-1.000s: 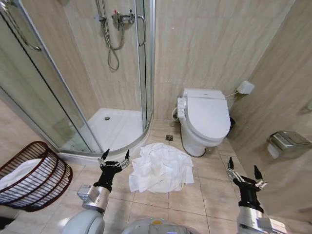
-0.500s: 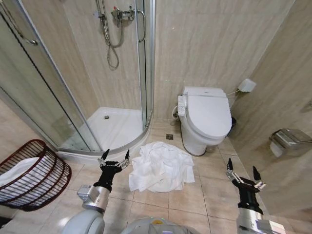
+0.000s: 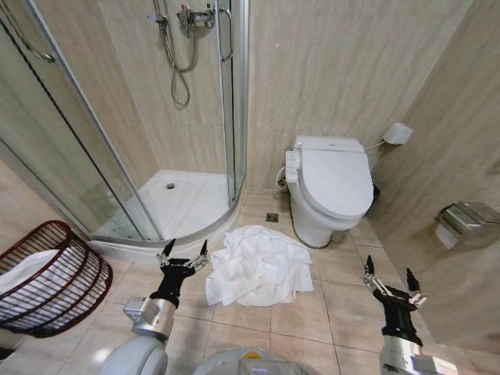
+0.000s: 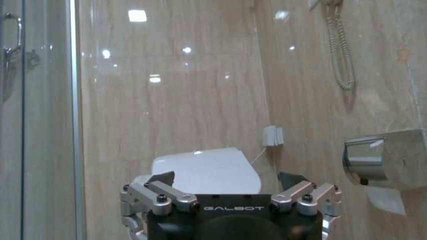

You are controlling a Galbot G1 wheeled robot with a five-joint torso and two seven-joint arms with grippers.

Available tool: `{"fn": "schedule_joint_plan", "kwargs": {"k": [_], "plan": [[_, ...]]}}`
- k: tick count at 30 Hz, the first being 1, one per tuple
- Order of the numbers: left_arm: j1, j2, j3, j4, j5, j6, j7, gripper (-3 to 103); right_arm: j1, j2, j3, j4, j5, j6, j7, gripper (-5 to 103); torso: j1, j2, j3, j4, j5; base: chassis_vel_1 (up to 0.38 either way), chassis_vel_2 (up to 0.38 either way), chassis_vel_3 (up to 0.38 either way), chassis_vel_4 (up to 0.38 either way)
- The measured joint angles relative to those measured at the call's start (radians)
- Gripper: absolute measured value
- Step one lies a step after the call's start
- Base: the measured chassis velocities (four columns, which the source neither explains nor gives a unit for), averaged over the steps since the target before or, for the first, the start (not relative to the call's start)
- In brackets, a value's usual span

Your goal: Discard the used towel into the hamper.

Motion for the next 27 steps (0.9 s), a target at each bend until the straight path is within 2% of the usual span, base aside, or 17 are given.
{"fn": "schedule_joint_plan", "kwargs": {"k": [14,27], "plan": [[0.0,0.0,0.0,0.0,0.0,0.0,0.0,100,-0.008,0.008,-0.035,-0.006,-0.039,0.023,-0.008,100,0.001,0.005,0.003,0.0,0.0,0.0,0.0,0.0,0.0],[0.0,0.0,0.0,0.0,0.0,0.0,0.0,100,0.003,0.006,-0.041,-0.034,-0.038,0.058,-0.029,100,0.003,0.008,0.006,-0.0001,0.0,-0.087,0.083,0.086,-0.084]]}}
